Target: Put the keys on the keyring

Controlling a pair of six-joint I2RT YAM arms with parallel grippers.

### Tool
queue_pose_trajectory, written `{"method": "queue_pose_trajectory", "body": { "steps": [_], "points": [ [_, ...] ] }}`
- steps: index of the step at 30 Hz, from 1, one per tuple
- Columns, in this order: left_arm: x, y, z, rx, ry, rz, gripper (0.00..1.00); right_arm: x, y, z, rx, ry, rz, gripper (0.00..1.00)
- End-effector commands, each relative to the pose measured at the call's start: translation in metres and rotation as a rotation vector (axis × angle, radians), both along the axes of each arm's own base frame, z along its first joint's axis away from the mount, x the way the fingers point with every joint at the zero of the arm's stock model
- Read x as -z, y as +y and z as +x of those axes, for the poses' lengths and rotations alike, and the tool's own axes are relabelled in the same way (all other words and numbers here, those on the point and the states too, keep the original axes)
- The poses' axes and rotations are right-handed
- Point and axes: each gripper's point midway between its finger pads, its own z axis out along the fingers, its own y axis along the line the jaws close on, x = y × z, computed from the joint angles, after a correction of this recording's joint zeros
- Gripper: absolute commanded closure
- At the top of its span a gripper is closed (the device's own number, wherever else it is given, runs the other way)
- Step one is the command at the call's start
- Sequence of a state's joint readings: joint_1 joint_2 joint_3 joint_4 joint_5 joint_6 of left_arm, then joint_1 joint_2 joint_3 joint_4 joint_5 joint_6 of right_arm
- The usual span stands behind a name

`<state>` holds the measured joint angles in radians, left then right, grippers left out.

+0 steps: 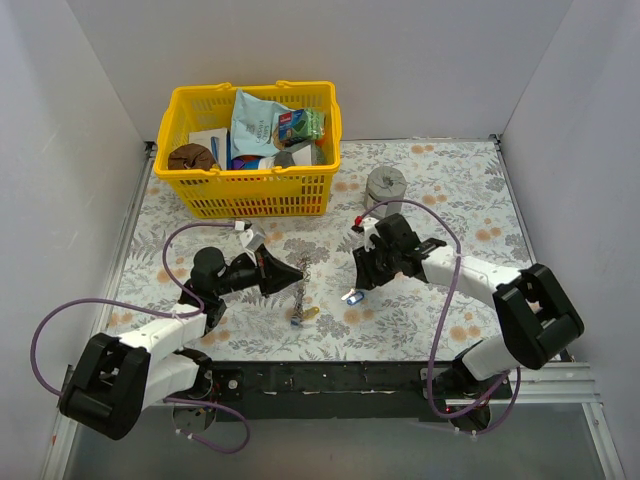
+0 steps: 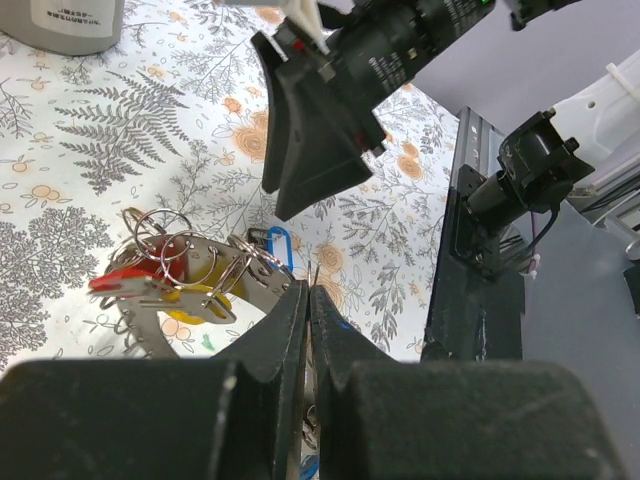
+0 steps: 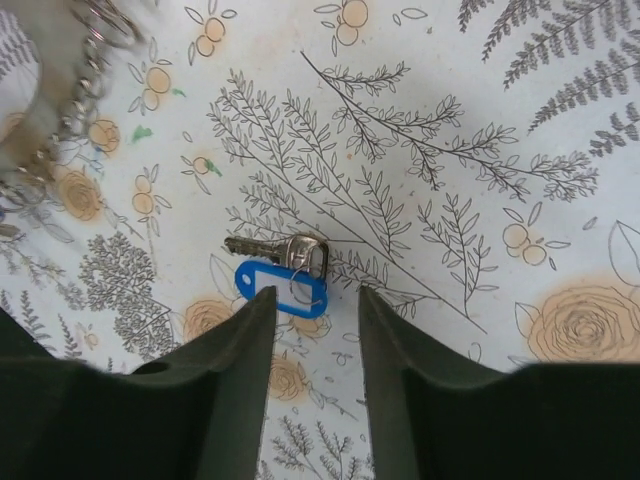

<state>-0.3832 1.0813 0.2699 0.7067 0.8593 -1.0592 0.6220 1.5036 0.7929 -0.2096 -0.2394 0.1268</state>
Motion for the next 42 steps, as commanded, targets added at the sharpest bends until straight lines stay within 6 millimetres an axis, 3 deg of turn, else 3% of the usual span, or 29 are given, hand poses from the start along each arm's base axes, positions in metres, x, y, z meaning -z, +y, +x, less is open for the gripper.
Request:
{"method": "queue_pose_trajectory", "body": {
  "steps": [1, 7, 14, 22, 36, 42],
  "points": [
    [-0.011, -0.003, 0.003, 0.002, -0.078, -0.026, 1.00, -0.023, -0.008, 0.003, 0.003, -0.083, -0.002, 0.48],
    [-0.007, -0.006, -0.001, 0.024, -0.062, -0.036, 1.00, -0.026, -0.014, -0.001, -0.010, -0.102, -0.047, 0.37],
    [-0.007, -0.006, -0.001, 0.021, -0.063, -0.034, 1.00, -0.014, -0.007, -0.010, -0.065, -0.106, -0.143, 0.38],
    [-0.005, -0.007, -0.004, 0.033, -0.053, -0.036, 1.00, -0.012, 0.005, -0.008, -0.104, -0.135, -0.152, 0.49],
    [-0.009, -0.010, -0.005, 0.058, -0.043, -0.047, 1.00, 0.006, 0.015, -0.008, -0.143, -0.114, -0.185, 0.56],
    [-0.008, -0.010, -0.007, 0.059, -0.043, -0.046, 1.00, 0.008, 0.016, -0.005, -0.143, -0.120, -0.196, 0.74]
  ]
}}
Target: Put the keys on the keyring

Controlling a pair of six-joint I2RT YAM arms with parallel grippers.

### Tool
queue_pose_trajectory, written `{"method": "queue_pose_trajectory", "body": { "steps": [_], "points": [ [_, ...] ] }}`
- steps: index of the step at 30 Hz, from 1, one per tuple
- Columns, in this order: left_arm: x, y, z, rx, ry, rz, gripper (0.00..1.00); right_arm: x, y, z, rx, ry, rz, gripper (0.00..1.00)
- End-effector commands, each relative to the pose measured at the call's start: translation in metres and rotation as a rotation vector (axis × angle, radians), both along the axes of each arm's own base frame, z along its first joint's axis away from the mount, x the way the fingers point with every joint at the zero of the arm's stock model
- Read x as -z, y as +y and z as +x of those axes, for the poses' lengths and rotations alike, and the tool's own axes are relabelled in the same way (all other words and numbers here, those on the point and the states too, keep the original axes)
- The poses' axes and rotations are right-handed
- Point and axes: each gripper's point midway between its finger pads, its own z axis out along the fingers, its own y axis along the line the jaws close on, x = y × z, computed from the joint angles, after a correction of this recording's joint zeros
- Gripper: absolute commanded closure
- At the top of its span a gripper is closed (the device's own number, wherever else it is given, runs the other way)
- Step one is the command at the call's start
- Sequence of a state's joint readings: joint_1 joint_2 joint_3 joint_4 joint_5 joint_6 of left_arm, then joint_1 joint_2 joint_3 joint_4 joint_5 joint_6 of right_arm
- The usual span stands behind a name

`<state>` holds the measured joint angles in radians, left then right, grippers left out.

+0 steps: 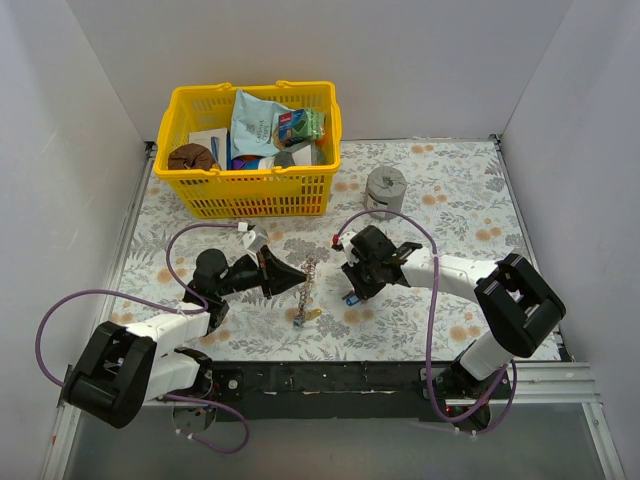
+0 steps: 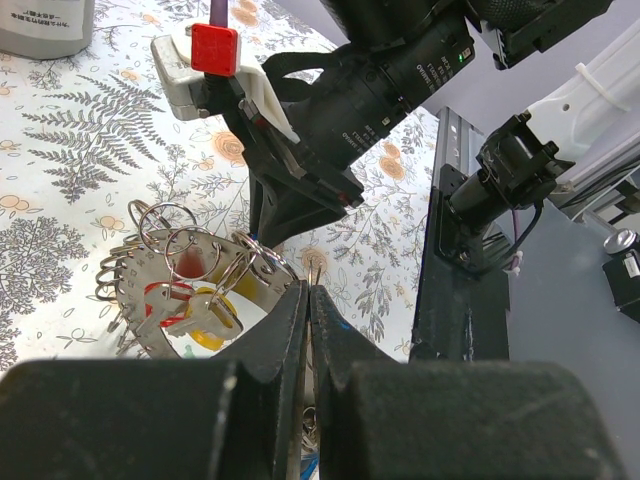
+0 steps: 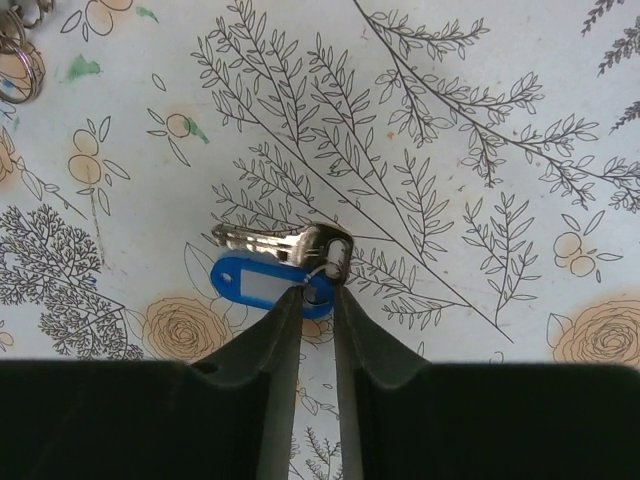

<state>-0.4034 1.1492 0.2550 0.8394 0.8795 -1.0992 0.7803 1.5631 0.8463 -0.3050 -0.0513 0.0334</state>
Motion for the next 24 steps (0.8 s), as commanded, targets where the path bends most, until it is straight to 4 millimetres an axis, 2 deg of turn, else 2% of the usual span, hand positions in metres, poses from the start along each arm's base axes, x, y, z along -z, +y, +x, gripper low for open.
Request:
{"method": "queue_pose_trajectory", "body": {
  "steps": [1, 7, 10, 24],
  "points": [
    [-0.008, -0.002, -0.003, 0.019, -0.034, -0.015, 1.00, -0.010, 0.011, 0.014, -0.008, -0.048, 0.021, 0.80],
    [-0.008, -0.002, -0.004, 0.021, -0.034, -0.017, 1.00, -0.015, 0.014, 0.016, -0.014, -0.056, 0.038, 0.95],
    [-0.008, -0.002, -0.004, 0.021, -0.034, -0.017, 1.00, -0.017, 0.015, 0.016, -0.017, -0.059, 0.042, 0.99],
    [-0.006, -0.002, -0.005, 0.026, -0.030, -0.016, 1.00, -0.024, 0.015, 0.018, -0.017, -0.087, 0.051, 0.99]
  ]
}}
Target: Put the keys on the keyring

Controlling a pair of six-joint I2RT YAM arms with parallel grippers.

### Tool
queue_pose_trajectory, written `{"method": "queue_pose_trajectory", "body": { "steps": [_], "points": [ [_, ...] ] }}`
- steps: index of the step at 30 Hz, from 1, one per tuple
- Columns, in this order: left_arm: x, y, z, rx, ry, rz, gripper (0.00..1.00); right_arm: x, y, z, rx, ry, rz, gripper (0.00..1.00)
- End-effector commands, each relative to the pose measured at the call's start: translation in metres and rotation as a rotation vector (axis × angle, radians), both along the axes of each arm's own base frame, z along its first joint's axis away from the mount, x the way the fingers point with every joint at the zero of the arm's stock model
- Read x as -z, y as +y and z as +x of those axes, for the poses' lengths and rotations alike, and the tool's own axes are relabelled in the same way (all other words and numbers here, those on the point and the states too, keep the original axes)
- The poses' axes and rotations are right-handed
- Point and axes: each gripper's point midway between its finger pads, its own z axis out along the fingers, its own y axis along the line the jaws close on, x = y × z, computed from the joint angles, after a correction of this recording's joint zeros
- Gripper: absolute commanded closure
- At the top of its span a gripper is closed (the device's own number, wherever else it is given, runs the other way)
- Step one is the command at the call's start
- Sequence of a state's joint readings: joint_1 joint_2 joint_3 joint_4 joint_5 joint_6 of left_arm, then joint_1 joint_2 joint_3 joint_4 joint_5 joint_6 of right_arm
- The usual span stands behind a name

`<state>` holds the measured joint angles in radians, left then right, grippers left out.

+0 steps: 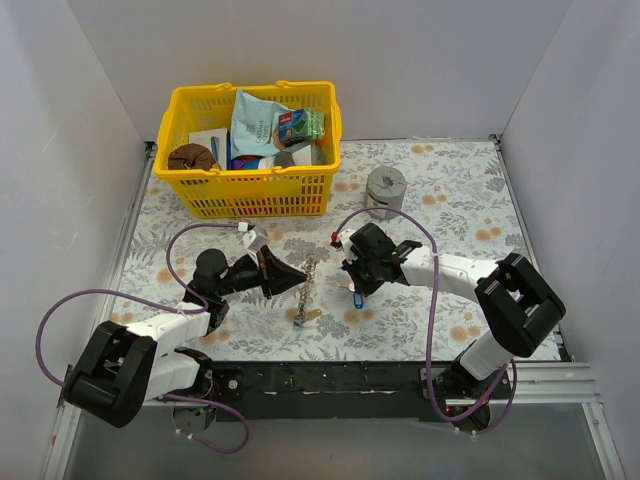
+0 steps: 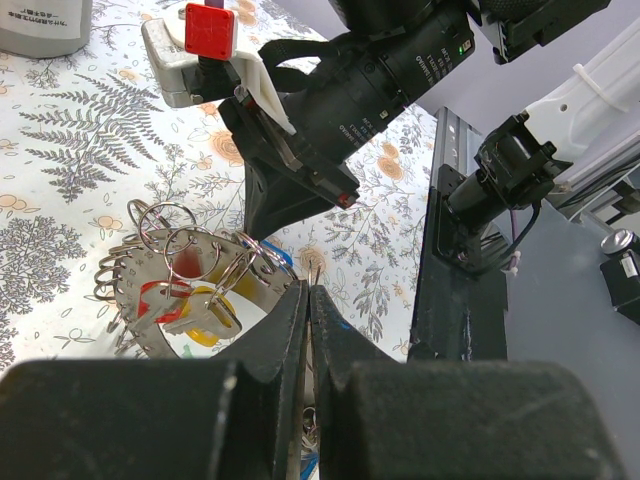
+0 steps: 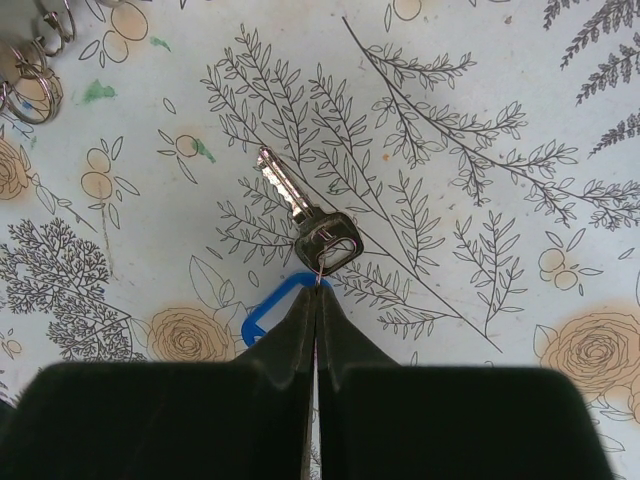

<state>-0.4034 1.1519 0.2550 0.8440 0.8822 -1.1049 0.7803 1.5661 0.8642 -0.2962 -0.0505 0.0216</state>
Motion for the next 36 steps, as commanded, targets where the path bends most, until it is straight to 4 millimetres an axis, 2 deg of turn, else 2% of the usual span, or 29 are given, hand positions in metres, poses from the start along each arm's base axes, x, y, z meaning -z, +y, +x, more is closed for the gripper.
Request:
{"method": "queue_pose_trajectory", "body": {
  "steps": [1, 3, 4, 7, 13, 21, 30, 36],
  "points": [
    [-0.007, -0.002, -0.004, 0.024, -0.035, -0.015, 1.00, -0.020, 0.010, 0.013, -0.004, -0.069, 0.040, 0.90],
    [-0.007, -0.002, -0.004, 0.024, -0.034, -0.014, 1.00, -0.021, 0.009, 0.015, 0.005, -0.077, 0.038, 0.83],
    [-0.007, -0.002, -0.004, 0.024, -0.032, -0.013, 1.00, -0.021, 0.010, 0.016, 0.012, -0.078, 0.041, 0.75],
    [-0.007, -0.003, -0.005, 0.027, -0.032, -0.013, 1.00, -0.023, 0.011, 0.019, 0.027, -0.088, 0.050, 0.65],
    [-0.005, -0.003, -0.005, 0.029, -0.029, -0.011, 1.00, -0.031, 0.013, 0.024, 0.054, -0.093, 0.077, 0.55],
    [-0.005, -0.003, -0.004, 0.029, -0.027, -0.008, 1.00, -0.036, 0.014, 0.028, 0.081, -0.062, 0.154, 0.54],
    [-0.005, -0.003, -0.002, 0.026, -0.025, -0.005, 1.00, -0.024, 0.018, 0.015, 0.041, -0.008, 0.183, 0.61],
    [-0.004, -0.003, -0.003, 0.028, -0.020, -0.004, 1.00, -0.016, 0.013, 0.012, 0.052, 0.003, 0.160, 0.65]
  ]
}}
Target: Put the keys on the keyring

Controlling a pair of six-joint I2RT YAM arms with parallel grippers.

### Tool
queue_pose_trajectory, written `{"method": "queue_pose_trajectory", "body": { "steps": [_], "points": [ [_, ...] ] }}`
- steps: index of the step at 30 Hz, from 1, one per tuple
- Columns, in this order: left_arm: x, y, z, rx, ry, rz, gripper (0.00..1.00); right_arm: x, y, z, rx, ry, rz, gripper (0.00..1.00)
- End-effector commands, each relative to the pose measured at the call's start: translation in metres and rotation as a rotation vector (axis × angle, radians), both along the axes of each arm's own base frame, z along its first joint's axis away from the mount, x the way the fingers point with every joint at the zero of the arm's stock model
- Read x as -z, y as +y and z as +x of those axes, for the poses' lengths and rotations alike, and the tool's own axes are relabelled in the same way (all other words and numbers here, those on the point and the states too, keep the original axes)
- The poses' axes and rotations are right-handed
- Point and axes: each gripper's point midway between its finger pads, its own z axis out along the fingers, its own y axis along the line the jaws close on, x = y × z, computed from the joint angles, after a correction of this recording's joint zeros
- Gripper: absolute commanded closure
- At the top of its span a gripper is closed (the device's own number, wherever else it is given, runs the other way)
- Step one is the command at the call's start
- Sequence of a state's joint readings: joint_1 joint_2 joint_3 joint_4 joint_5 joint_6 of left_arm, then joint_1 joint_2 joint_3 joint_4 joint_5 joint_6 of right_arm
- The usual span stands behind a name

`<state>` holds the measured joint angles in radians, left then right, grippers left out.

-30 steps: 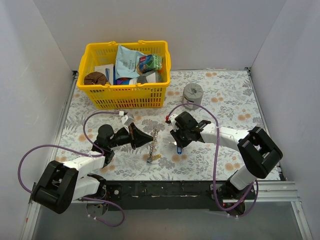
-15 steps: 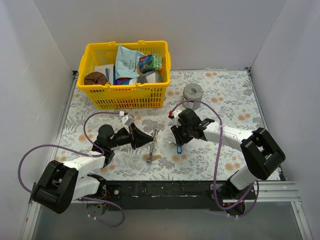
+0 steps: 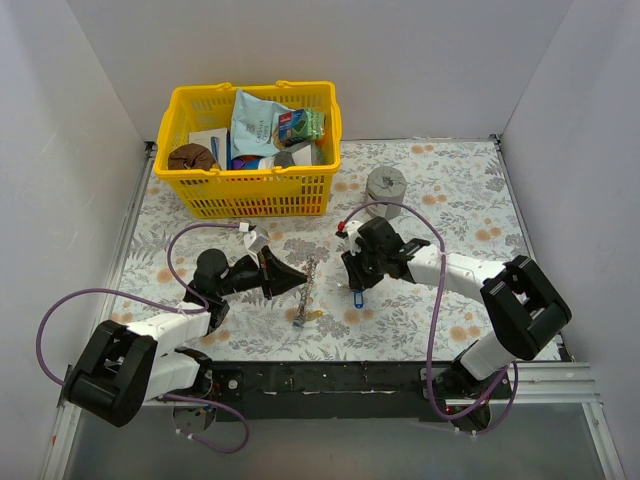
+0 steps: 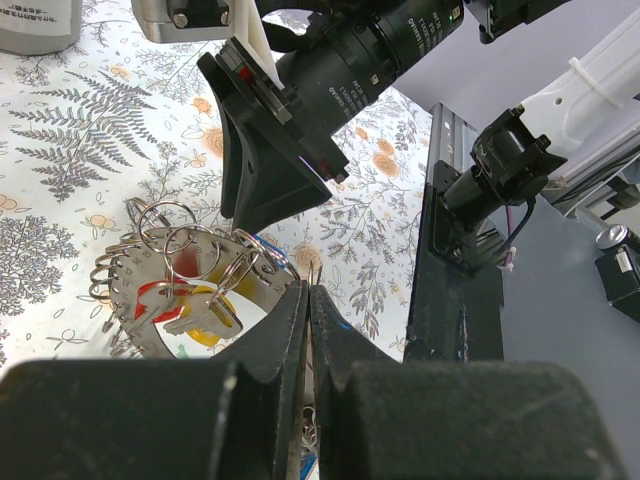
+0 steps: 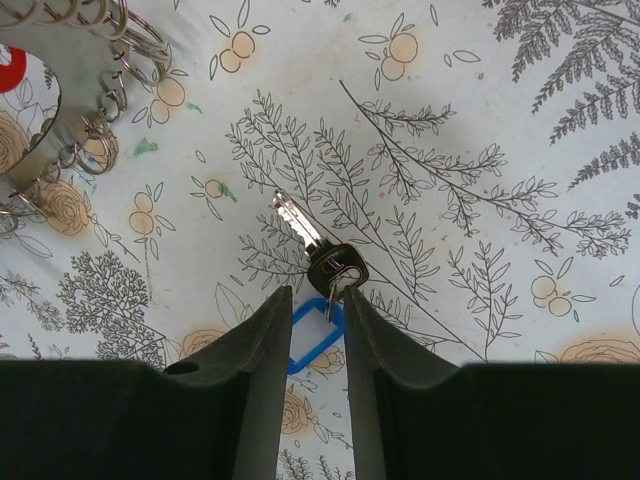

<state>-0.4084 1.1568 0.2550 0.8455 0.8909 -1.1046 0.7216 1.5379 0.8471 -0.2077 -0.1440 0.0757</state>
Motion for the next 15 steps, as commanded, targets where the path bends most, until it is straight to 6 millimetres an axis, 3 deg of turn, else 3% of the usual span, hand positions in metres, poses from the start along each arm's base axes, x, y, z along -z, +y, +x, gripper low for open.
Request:
{"method": "queue_pose_trajectory", "body": {
  "steps": [1, 15],
  "points": [
    [-0.005, -0.003, 0.000, 0.015, -0.021, -0.007, 1.00, 0.001, 0.000, -0.001, 0.005, -0.005, 0.010, 0.66],
    [-0.004, -0.003, 0.000, 0.020, -0.018, -0.006, 1.00, 0.013, -0.006, -0.006, 0.015, 0.022, -0.017, 0.72]
  ]
}}
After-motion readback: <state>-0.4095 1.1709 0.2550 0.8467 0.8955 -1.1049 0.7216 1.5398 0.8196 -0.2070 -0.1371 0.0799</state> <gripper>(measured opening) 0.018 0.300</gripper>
